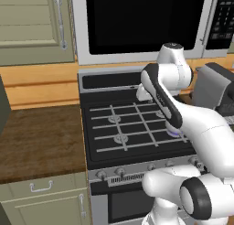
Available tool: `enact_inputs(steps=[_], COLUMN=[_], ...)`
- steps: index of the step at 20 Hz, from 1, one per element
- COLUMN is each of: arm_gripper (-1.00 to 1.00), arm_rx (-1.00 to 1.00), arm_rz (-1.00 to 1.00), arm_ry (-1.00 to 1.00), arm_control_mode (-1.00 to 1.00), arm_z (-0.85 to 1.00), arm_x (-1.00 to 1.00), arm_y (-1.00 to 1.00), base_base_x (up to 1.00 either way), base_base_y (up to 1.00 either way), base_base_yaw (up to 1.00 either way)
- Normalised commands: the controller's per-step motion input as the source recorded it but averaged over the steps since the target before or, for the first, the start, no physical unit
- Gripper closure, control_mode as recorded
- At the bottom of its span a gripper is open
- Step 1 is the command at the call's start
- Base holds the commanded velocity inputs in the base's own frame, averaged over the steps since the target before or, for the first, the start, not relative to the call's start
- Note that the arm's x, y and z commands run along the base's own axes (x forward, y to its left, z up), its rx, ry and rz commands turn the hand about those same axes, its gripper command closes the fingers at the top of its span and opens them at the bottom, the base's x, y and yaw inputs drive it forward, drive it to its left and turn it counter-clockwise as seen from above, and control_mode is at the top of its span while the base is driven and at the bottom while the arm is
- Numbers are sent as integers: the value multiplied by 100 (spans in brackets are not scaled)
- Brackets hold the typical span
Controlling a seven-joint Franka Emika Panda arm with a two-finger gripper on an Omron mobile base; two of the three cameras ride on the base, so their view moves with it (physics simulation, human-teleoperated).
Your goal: Turn off the front right burner of the stove.
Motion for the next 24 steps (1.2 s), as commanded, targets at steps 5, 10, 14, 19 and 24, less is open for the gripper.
enact_inputs(steps=[5,10,14,19,24], arm_gripper=[-100,-100,-100,-100,-100], arm_rx=[7,16,13,10,0], arm_rz=[-5,-10,-6,0,9], arm_ry=[0,-3,-12,-26,-30], arm_control_mode=[-100,-100,-100,-100,-100], arm_z=[-11,-27,-43,-63,-53], arm_x=[-45,-95,-99,-100,-97], arm_y=[-16,-67,-99,-100,-95], base_base_x=[0,0,0,0,0], base_base_y=[0,0,0,0,0], base_base_yaw=[0,0,0,0,0])
